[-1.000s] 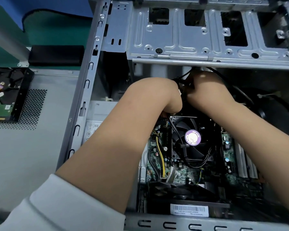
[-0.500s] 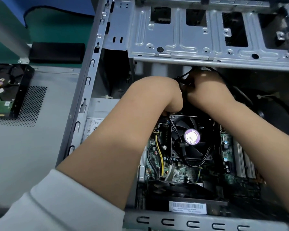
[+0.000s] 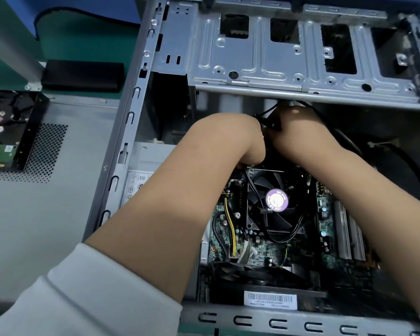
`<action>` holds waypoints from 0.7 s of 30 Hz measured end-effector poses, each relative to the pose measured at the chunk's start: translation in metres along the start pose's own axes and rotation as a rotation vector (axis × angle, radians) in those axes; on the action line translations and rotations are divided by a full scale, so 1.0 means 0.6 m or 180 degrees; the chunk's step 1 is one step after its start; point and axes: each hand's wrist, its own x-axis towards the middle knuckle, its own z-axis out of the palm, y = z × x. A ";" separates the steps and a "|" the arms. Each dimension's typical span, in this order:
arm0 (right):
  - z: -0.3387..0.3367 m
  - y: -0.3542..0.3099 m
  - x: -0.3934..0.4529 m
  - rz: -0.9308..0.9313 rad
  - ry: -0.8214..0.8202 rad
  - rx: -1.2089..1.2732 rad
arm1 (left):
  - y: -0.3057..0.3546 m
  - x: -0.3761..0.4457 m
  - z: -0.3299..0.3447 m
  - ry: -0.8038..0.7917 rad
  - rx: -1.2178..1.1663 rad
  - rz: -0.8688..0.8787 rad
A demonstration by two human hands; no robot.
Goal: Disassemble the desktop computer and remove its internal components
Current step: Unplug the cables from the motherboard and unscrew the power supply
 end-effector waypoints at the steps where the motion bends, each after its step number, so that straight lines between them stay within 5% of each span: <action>1: -0.001 0.000 0.000 -0.0032 -0.0050 -0.0055 | -0.001 0.001 0.000 0.0013 0.0014 -0.0001; 21: 0.006 -0.004 -0.006 0.0081 0.0067 -0.0297 | -0.001 0.001 0.001 0.0016 0.0028 -0.0026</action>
